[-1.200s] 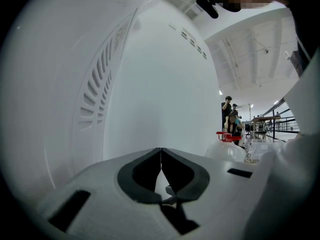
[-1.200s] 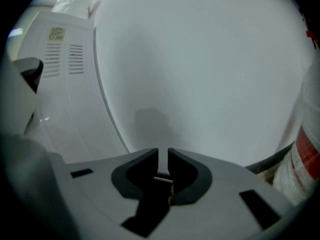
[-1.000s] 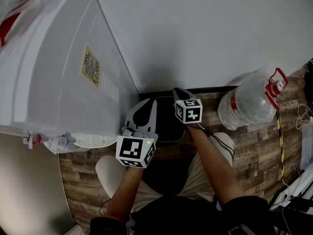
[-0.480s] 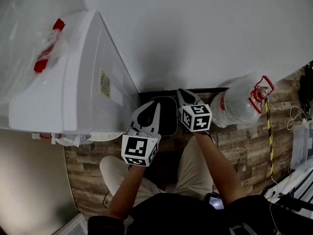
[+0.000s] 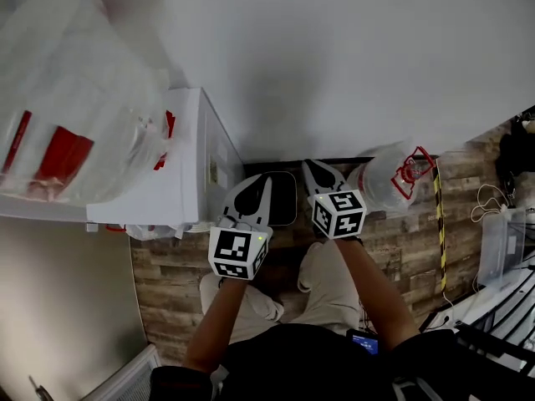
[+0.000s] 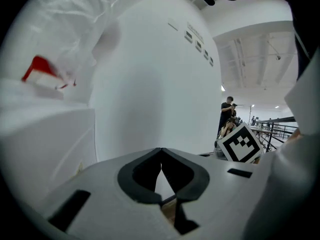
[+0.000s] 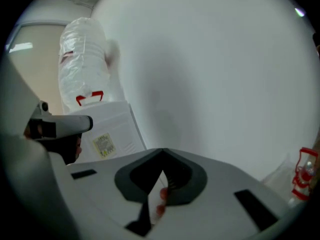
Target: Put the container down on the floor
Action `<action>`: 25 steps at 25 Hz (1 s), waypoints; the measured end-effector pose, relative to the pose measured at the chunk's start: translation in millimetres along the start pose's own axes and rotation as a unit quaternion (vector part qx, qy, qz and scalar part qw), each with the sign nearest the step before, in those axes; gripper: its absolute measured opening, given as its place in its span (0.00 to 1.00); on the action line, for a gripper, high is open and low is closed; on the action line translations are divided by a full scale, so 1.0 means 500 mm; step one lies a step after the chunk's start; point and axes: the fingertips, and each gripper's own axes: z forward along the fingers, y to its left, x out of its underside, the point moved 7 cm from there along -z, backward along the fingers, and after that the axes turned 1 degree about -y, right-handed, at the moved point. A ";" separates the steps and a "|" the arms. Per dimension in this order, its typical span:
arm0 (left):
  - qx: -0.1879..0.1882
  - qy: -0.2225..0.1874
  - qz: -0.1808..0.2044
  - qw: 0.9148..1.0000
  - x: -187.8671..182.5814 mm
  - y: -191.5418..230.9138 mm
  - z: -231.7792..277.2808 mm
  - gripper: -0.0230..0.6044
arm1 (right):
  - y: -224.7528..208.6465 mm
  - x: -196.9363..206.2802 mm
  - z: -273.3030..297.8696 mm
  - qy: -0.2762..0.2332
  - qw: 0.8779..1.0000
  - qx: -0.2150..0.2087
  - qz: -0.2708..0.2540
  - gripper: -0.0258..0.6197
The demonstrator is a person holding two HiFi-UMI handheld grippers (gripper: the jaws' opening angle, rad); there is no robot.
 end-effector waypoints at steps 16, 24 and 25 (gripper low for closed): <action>-0.007 -0.011 0.006 1.000 -0.420 -0.038 -0.090 0.07 | 0.154 -0.404 -0.182 -0.009 0.999 -0.041 -0.034 0.09; -0.008 -0.027 -0.001 1.000 -0.492 -0.040 -0.144 0.07 | 0.222 -0.489 -0.271 -0.040 0.998 -0.047 -0.029 0.09; -0.005 -0.029 0.000 1.000 -0.497 -0.043 -0.151 0.07 | 0.230 -0.494 -0.281 -0.043 0.997 -0.048 -0.032 0.09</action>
